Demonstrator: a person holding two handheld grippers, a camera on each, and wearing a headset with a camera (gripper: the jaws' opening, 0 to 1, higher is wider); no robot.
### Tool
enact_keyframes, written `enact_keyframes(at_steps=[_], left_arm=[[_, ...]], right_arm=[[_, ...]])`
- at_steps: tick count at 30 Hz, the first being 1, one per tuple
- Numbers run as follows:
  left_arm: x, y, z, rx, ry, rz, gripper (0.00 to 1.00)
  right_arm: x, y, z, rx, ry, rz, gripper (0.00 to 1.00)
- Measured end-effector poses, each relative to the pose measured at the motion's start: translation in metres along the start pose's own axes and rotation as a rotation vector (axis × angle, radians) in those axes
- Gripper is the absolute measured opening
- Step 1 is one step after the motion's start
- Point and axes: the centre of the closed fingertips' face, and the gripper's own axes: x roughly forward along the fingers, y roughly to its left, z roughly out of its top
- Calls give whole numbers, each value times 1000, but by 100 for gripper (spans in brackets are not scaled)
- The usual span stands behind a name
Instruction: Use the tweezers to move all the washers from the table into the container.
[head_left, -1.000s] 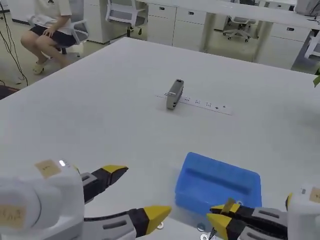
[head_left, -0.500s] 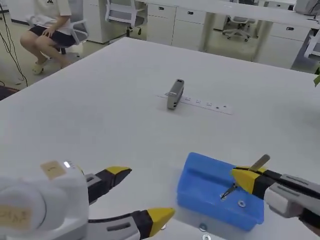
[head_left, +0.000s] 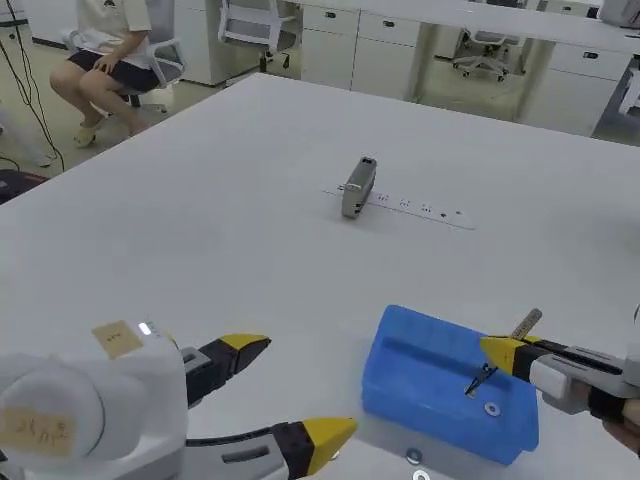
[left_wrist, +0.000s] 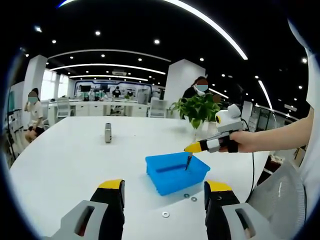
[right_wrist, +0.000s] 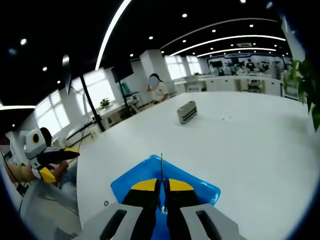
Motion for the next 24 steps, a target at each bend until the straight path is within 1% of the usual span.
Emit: enact_keyframes(at_steps=[3, 7, 10, 12, 15, 19, 20, 22, 24], left_arm=[[0, 1, -1, -1, 2, 2, 64], [0, 1, -1, -1, 3, 6, 64], [0, 1, -1, -2, 6, 6, 64], [0, 1, -1, 0, 7, 6, 64], [0, 1, -2, 1, 9, 7, 64], [0, 1, -2, 2, 11, 6, 64], [0, 1, -2, 2, 12, 5, 64], [0, 1, -3, 4, 14, 4, 64], [0, 1, -3, 3, 14, 4, 64]], right_arm=[[3, -5, -4, 2, 18, -7, 2], [6, -8, -7, 3, 28, -12, 2], [8, -9, -12, -4, 48, -13, 2], [8, -9, -14, -10, 56, -13, 2], [9, -9, -14, -11, 54, -12, 2], [9, -5, -16, -21, 60, 4, 3], [9, -4, -16, -27, 56, 6, 3], [9, 3, -9, -54, 6, 42, 3], [6, 5, -9, -49, 8, 44, 3]])
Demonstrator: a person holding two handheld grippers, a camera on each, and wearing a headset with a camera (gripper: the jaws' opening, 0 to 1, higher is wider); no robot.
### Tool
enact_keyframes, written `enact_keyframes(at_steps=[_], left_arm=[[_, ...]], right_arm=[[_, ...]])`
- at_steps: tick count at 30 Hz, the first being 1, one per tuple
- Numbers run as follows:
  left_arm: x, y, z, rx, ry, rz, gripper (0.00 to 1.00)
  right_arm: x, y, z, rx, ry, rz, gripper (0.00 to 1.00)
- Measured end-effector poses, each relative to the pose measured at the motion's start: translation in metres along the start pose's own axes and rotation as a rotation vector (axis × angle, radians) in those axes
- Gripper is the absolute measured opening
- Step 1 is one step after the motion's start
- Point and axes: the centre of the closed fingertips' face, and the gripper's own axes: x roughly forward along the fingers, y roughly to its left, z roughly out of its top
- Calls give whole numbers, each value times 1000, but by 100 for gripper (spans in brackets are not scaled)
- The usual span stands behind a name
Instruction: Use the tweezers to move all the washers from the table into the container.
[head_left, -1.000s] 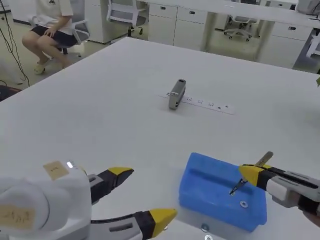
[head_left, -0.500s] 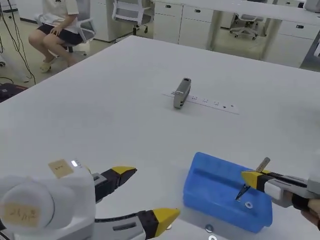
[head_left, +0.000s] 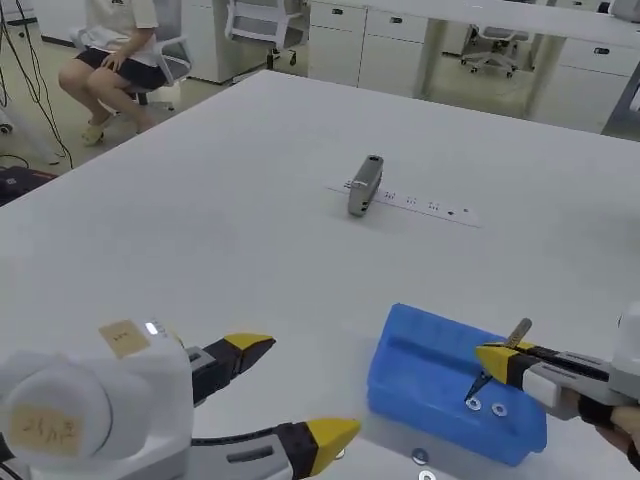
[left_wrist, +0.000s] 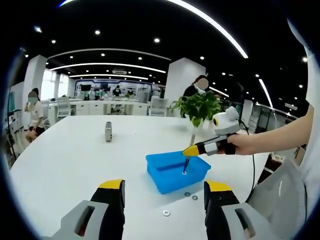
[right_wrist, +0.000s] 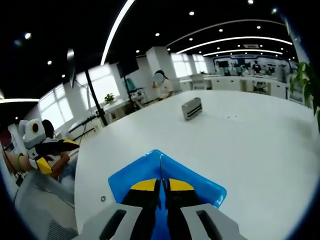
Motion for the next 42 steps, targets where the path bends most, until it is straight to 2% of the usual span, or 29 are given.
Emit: enact_keyframes(at_steps=[5, 13, 21, 26, 33, 38, 42], left_arm=[[0, -1, 1, 0, -2, -3, 64], [0, -2, -1, 5, 6, -7, 64], [1, -3, -2, 11, 16, -13, 64], [1, -4, -3, 12, 18, -17, 64], [1, -2, -2, 7, 13, -10, 64], [2, -2, -2, 7, 17, -9, 63], [1, -1, -2, 15, 19, 2, 63]], right_arm=[[-6, 11, 7, 6, -43, 26, 3], [-21, 45, 17, 15, -112, 96, 3], [-26, 75, 17, 25, -138, 156, 2], [-21, 86, -2, 3, -84, 176, 3], [-14, 85, -31, -33, 10, 156, 3], [-10, 81, -40, -28, 29, 153, 3], [-8, 81, -47, -52, 58, 157, 3]])
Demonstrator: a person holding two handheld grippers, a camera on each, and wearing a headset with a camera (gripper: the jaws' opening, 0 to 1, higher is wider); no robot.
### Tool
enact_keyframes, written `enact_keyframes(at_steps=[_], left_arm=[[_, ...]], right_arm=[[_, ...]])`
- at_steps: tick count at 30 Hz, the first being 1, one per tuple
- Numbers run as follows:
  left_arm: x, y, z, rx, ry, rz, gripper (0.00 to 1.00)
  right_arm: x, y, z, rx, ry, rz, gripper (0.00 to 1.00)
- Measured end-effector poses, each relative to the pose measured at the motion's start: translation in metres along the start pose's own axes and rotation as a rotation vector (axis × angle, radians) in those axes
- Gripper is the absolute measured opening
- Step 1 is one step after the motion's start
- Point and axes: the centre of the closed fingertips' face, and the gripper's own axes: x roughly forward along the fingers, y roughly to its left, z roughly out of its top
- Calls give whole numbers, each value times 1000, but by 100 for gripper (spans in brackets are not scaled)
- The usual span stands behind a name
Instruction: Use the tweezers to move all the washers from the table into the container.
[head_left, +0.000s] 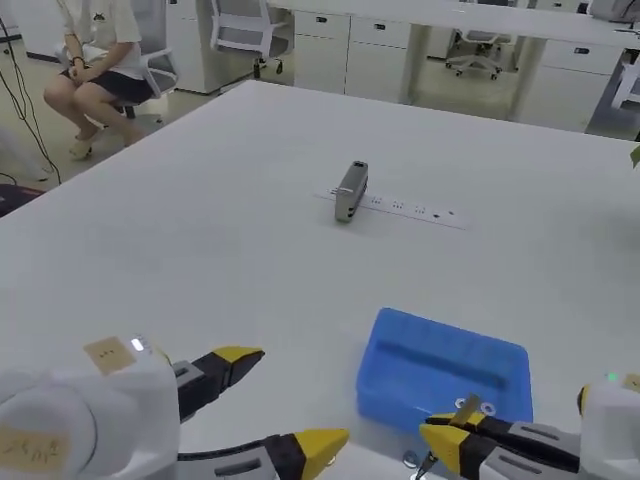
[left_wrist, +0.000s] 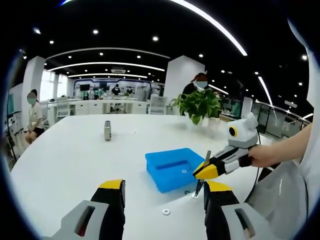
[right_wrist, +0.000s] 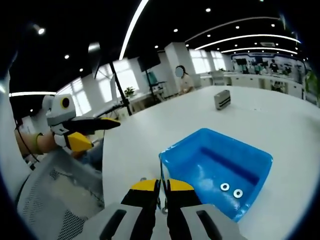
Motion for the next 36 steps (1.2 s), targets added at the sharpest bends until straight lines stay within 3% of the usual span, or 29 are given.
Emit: enact_keyframes(at_steps=[2, 4, 14, 16, 21, 24, 28, 31, 35, 36], left_arm=[[0, 1, 0, 0, 0, 9, 63], [-1, 3, 0, 2, -1, 21, 63], [-3, 9, 0, 26, 8, 73, 64], [-4, 7, 12, -28, -62, 57, 66], [-6, 15, 9, -13, -46, 95, 66], [-9, 16, 13, -5, -66, 112, 66], [-8, 12, 14, 6, -68, 88, 65], [-8, 7, 15, 10, -76, 60, 65], [-9, 2, 17, 29, -84, 41, 64], [-9, 2, 17, 32, -85, 42, 64]], right_arm=[[-1, -1, -4, -24, 12, -3, 3], [-1, 2, -2, -15, -6, 16, 3], [2, 15, -3, -99, 27, 105, 3], [3, 20, -4, -161, 44, 126, 3], [8, 32, -9, -283, 52, 178, 4], [8, 29, -9, -293, 67, 157, 3], [5, 23, -10, -260, 69, 106, 3], [0, 15, -10, -214, 80, 18, 2], [-2, 13, -10, -173, 43, -30, 2], [-3, 12, -10, -153, 38, -66, 2]])
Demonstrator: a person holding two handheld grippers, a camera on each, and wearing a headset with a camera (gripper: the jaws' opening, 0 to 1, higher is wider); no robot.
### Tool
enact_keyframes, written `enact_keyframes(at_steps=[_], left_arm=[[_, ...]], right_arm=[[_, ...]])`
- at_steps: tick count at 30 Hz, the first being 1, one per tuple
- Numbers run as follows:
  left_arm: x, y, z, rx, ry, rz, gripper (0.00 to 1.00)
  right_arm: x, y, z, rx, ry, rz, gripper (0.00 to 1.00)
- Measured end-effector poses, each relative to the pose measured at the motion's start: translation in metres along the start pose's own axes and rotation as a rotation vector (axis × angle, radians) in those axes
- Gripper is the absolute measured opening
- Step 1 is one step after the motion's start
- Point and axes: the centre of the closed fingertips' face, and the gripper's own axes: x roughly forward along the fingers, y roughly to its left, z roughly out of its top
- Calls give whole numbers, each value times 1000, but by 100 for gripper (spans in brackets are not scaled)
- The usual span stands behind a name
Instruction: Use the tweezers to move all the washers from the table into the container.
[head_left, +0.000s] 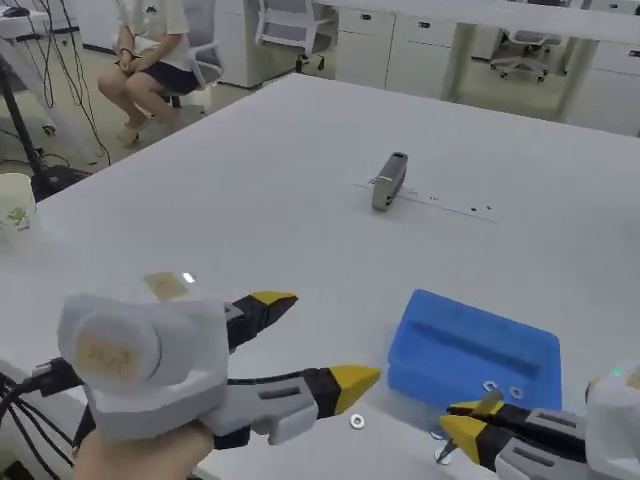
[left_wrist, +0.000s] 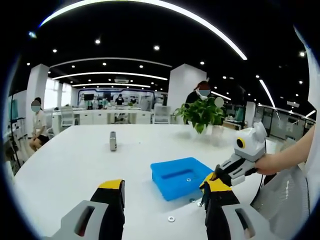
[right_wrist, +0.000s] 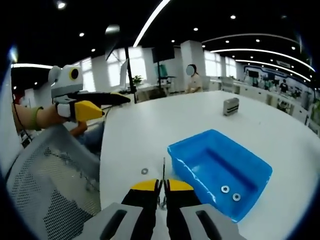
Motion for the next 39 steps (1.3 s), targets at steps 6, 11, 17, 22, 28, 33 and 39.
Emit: enact_keyframes(at_steps=[6, 11, 17, 22, 28, 33, 39], left_arm=[[-3, 4, 4, -50, -35, -10, 64], [-3, 1, 9, -34, -61, -17, 71], [0, -1, 5, 38, -36, -22, 73], [1, -8, 6, 50, -38, -61, 72], [0, -6, 9, 40, -55, -61, 71], [-1, -2, 11, 18, -71, -45, 70], [-1, -3, 10, 37, -63, -45, 70]], right_arm=[[0, -6, 10, 182, -72, -93, 2], [-8, -7, 25, 227, -118, -147, 2], [-22, -7, 45, 259, -175, -196, 2], [-26, -12, 63, 285, -213, -218, 2], [-23, -26, 82, 334, -270, -213, 2], [-21, -48, 82, 369, -280, -244, 2], [-15, -64, 78, 373, -254, -278, 2]])
